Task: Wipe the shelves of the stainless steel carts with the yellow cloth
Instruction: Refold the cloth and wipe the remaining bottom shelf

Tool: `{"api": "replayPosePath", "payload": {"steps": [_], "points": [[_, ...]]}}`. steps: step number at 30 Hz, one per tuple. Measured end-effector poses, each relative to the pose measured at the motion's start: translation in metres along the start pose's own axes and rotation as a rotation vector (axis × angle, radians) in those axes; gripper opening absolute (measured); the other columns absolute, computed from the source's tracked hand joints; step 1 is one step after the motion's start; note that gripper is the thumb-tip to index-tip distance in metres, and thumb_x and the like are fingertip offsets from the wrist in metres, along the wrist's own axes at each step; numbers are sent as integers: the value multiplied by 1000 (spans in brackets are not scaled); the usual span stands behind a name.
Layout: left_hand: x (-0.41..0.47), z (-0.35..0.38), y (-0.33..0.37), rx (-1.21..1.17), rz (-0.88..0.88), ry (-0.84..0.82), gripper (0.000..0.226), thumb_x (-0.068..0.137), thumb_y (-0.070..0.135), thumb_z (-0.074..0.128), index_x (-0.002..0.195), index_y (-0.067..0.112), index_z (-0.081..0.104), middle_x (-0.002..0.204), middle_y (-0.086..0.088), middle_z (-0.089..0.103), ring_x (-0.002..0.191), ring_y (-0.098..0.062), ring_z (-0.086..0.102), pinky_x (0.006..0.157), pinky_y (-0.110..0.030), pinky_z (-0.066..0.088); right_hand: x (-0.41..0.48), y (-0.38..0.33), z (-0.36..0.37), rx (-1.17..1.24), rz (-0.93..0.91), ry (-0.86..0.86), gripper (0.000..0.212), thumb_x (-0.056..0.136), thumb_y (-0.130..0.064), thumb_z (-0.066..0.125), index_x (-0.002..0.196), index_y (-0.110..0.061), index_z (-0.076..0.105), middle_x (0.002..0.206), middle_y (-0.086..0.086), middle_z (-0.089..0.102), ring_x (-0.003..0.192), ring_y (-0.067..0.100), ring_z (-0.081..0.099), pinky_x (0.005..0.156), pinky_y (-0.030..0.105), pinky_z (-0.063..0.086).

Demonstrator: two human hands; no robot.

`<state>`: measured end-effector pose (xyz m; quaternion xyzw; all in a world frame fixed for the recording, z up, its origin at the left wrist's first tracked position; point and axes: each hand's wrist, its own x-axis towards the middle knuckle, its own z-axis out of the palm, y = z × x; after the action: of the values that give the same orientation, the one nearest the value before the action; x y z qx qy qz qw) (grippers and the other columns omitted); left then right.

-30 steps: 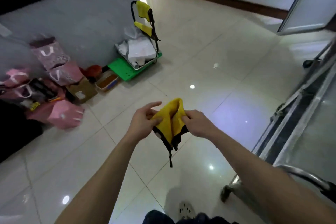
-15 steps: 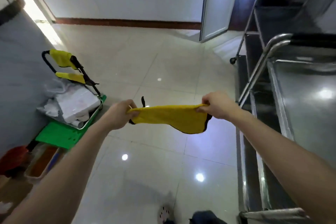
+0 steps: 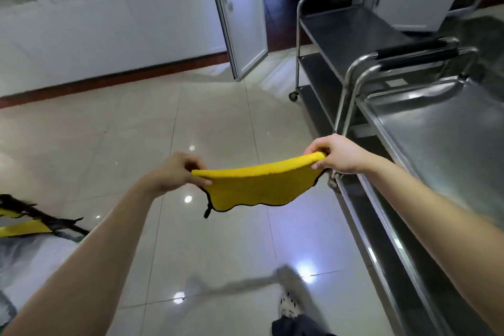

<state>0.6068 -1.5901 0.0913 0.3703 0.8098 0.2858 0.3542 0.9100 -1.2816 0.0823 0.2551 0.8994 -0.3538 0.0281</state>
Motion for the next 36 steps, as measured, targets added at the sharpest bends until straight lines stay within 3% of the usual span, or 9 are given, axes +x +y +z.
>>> {"api": "replayPosePath", "payload": {"steps": [5,12,17,21,25,28,30,33,36], "points": [[86,-27,14,-99,25,-74,31,87,4,87,85,12,57,87,-12,58,84,-21,58,80,-34,45,54,22,-16,41,51,71,9,91,-26,87,97,-28,79,92,-7,76,90,14,73,89,43,61],[218,-48,46,-175,172,-229,26,85,31,84,98,10,77,87,-4,72,84,-14,67,78,-24,57,100,60,-41,-287,126,269,29,107,-45,61,113,-21,78,116,1,52,106,24,61,97,44,52],[310,-59,82,-76,327,-304,23,90,37,80,90,14,77,79,-1,70,74,-10,64,68,-20,55,112,69,-44,-342,361,482,28,107,-45,58,93,-24,72,90,3,61,82,30,64,75,45,59],[366,-61,122,83,501,-411,13,92,38,80,87,25,81,81,1,76,74,-8,65,69,-24,53,127,50,-40,-36,649,681,24,101,-36,55,80,-30,64,70,-2,68,68,26,66,60,36,53],[397,-38,162,241,678,-600,17,94,42,76,98,28,84,92,2,80,85,-13,70,79,-36,54,142,39,-43,428,903,1030,48,86,-70,57,71,-26,69,66,5,74,64,28,74,63,38,59],[395,-6,185,377,831,-719,17,97,40,76,106,27,84,97,14,79,93,-9,71,84,-33,55,149,41,-45,350,993,1092,12,86,-24,68,99,-26,68,85,6,74,83,35,71,71,38,55],[389,15,196,446,914,-840,20,100,39,75,111,25,83,101,16,78,97,-8,71,88,-33,56,156,43,-49,228,948,1012,52,84,-2,59,128,-30,57,88,6,69,83,36,63,71,37,45],[383,38,207,455,937,-1076,20,105,28,71,115,12,78,115,3,78,109,-16,71,101,-46,55,163,55,-53,130,901,1004,58,91,-1,55,142,-26,47,85,12,67,79,36,59,70,38,43],[383,55,212,288,778,-1300,15,108,13,64,110,-1,68,151,-7,65,143,-18,59,121,-46,45,152,78,-63,337,1024,1025,45,93,-4,54,137,-16,52,109,14,70,101,38,65,77,36,44]]}}
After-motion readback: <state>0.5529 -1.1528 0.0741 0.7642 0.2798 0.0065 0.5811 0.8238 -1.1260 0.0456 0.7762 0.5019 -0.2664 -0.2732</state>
